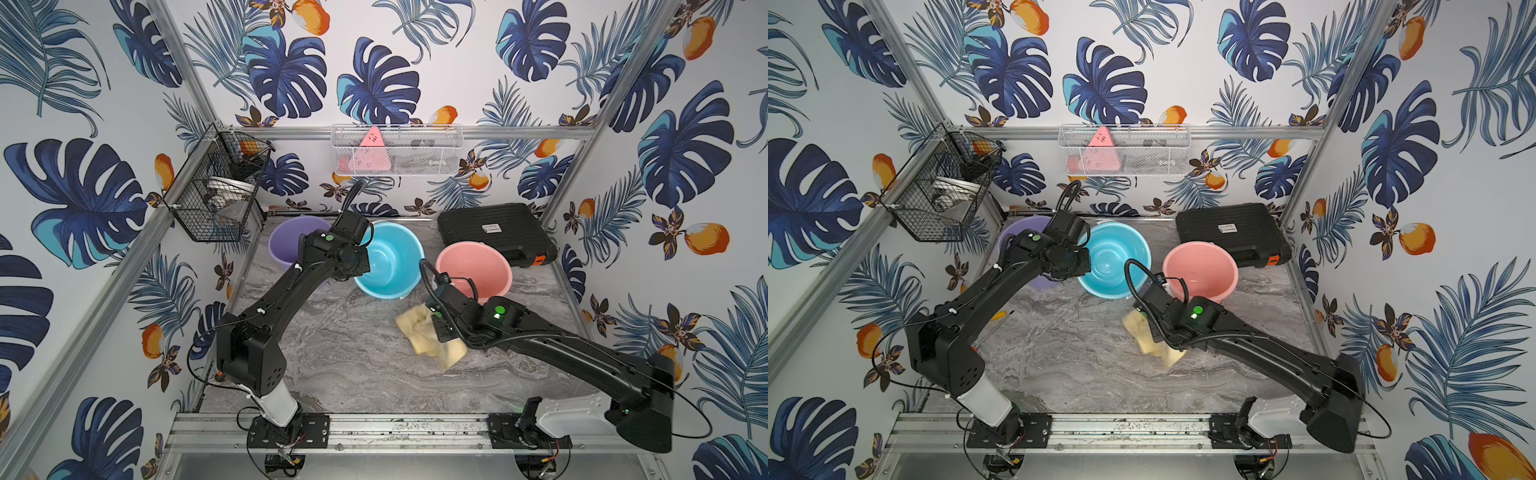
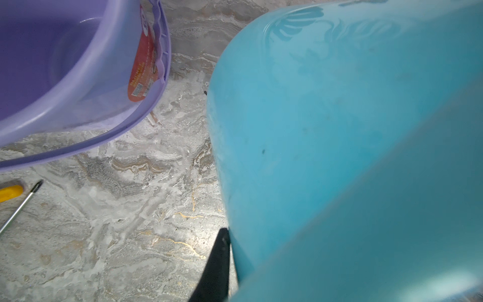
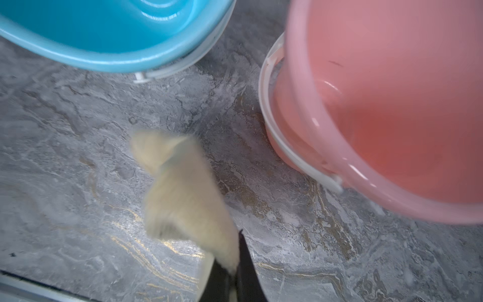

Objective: Wipe the inside of the bucket with a cloth
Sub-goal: Wipe the dirt from the inside of the bucket.

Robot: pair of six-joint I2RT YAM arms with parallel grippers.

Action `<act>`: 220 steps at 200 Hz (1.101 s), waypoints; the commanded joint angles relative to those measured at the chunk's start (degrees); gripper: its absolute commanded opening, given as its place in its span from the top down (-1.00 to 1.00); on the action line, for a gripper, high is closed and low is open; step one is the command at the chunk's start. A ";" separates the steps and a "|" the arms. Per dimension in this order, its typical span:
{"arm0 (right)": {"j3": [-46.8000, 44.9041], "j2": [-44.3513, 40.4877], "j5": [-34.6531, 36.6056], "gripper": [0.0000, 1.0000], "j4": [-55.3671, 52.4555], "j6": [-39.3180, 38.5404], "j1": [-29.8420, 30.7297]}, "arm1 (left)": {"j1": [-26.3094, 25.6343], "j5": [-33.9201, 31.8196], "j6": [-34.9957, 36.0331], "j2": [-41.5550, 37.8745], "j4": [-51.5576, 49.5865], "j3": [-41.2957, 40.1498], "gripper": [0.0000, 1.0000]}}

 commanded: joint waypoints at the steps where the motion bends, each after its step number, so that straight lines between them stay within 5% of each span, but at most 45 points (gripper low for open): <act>1: 0.39 -6.78 -0.76 1.00 2.41 0.43 0.23 | 0.14 1.59 -0.52 -0.29 3.24 0.18 1.00; 32: 5.03 -6.43 -0.78 1.00 9.15 -3.66 0.14 | 0.18 3.45 -0.23 -0.92 3.07 -0.51 1.00; 131: 20.42 23.96 2.78 1.00 26.55 -15.20 -4.64 | -0.32 13.29 -0.36 -6.62 3.83 -6.44 1.00; 220: 16.42 37.87 -0.13 1.00 32.43 -26.82 -6.71 | -0.23 18.19 -0.36 -4.56 0.08 -4.23 1.00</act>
